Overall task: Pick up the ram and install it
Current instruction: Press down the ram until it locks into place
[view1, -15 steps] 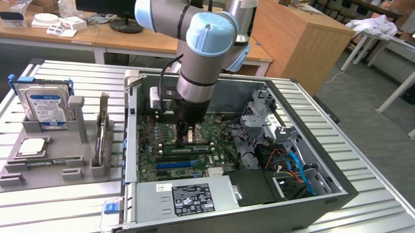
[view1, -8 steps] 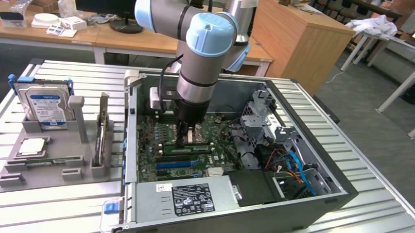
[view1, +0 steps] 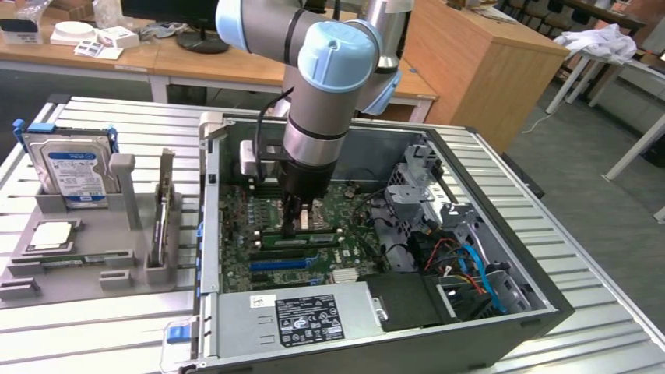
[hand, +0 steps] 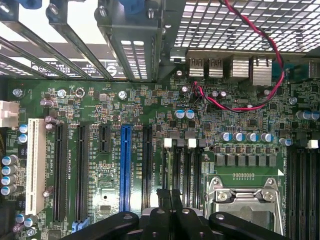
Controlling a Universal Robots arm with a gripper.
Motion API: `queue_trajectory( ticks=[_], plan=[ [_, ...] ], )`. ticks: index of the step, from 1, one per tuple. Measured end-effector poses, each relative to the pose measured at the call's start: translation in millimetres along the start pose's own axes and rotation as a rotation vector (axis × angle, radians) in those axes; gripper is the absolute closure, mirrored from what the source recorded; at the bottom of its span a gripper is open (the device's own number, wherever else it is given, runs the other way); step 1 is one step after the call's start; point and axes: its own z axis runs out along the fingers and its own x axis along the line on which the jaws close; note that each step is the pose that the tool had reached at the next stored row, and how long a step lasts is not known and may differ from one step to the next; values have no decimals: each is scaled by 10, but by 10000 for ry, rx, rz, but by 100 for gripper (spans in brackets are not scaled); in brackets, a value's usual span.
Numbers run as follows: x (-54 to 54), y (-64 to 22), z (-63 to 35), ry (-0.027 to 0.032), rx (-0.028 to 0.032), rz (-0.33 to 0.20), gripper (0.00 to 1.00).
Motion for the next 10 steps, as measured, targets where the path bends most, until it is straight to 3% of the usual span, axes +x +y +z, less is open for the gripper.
queue_trajectory(
  ticks=[10],
  plan=[
    [1, 0, 12, 1, -1, 0, 89]
  ],
)
